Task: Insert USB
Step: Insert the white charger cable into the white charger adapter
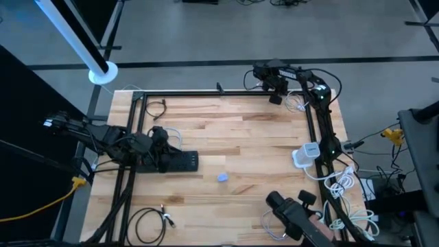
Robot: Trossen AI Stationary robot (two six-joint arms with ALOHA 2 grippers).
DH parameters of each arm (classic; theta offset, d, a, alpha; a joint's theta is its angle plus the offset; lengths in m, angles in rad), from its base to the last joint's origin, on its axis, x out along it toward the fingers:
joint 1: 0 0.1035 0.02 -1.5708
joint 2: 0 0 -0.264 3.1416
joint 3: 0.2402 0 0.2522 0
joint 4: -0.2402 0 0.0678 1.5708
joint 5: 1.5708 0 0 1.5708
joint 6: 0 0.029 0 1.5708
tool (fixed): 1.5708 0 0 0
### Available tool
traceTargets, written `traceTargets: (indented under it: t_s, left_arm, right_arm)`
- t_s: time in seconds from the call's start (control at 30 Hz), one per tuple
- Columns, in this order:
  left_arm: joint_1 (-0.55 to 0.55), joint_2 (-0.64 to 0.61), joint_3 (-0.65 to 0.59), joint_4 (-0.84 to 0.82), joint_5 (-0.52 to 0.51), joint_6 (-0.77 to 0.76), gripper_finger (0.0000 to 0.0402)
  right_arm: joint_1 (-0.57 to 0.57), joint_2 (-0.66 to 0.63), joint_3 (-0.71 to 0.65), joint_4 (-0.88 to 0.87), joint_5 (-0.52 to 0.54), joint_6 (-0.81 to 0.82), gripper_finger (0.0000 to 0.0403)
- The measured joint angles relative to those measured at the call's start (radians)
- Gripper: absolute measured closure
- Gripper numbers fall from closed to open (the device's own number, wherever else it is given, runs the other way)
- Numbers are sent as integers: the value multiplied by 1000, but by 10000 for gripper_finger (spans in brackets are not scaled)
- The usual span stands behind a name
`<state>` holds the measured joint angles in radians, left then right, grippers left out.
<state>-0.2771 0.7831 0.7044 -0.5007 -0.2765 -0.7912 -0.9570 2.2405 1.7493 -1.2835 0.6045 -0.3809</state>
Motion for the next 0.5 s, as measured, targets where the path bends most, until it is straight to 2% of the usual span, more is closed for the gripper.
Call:
traceTargets:
  t_s: [0.1,0.2,0.43,0.5]
  left_arm:
    - [-2,0,0,0,0,-11,379]
    - [-1,0,0,0,0,-14,379]
    - [-1,1,0,-1,-1,20,379]
    - [-1,1,0,-1,-1,22,379]
  right_arm:
    - [-20,-22,0,-33,-11,17,403]
    - [-42,-62,0,-90,-72,48,403]
    - [-106,-133,-4,-162,-317,240,403]
    - [-117,-155,-14,-167,-354,275,403]
